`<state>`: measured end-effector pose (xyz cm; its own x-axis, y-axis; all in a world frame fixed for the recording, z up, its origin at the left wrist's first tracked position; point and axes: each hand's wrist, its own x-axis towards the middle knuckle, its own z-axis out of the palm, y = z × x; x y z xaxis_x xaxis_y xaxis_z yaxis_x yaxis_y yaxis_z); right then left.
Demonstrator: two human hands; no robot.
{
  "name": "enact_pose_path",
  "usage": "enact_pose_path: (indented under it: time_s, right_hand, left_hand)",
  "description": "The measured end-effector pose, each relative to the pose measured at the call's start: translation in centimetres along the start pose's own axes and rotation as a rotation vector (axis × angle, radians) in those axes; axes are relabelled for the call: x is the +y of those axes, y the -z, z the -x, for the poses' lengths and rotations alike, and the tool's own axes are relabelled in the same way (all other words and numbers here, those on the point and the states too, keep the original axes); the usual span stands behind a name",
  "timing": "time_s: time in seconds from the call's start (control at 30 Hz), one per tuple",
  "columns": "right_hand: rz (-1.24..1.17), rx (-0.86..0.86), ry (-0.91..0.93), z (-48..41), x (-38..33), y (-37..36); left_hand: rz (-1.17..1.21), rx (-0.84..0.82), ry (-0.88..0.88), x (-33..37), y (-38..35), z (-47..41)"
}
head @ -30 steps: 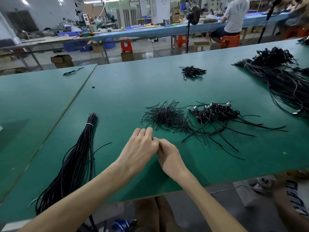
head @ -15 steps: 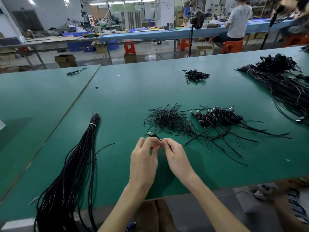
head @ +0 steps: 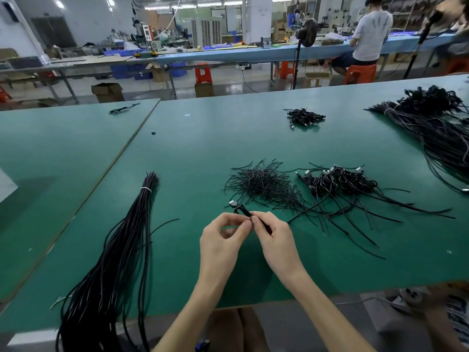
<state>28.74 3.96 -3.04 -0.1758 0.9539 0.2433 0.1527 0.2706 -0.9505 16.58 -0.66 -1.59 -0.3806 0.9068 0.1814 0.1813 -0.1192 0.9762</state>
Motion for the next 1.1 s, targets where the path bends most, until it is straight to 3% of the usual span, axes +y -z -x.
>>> enact_pose_path:
  time_s: [0.2, 0.33, 0.47, 0.67, 0.87, 1.1]
  right_hand:
    - [0.1, 0.051, 0.076, 0.4, -0.3, 0.1]
    - [0.126, 0.034, 0.103, 0.7, -0.6, 0.1]
    - [0.167, 0.014, 0.117, 0.7, -0.6, 0.0]
    - [0.188, 0.008, 0.152, 0.7, -1.0, -0.2]
    - [0.189, 0.002, 0.152, 0.8, -1.2, -0.2]
    - [0.189, 0.045, 0.144, 0.7, -1.1, -0.3]
  left_hand:
    - [0.145, 0.039, 0.237, -0.2, -0.5, -0.5]
    - [0.089, -0.13, 0.351, -0.3, -0.2, -1.3]
    - [-0.021, -0.256, 0.249, -0.5, 0.3, -2.1]
    - [-0.049, -0.263, 0.077, -1.0, 1.5, -2.7]
    - [0.007, -0.186, 0.104, -1.2, 0.9, -1.9]
    - [0.028, -0.245, 0.094, -1.1, 0.8, -1.6]
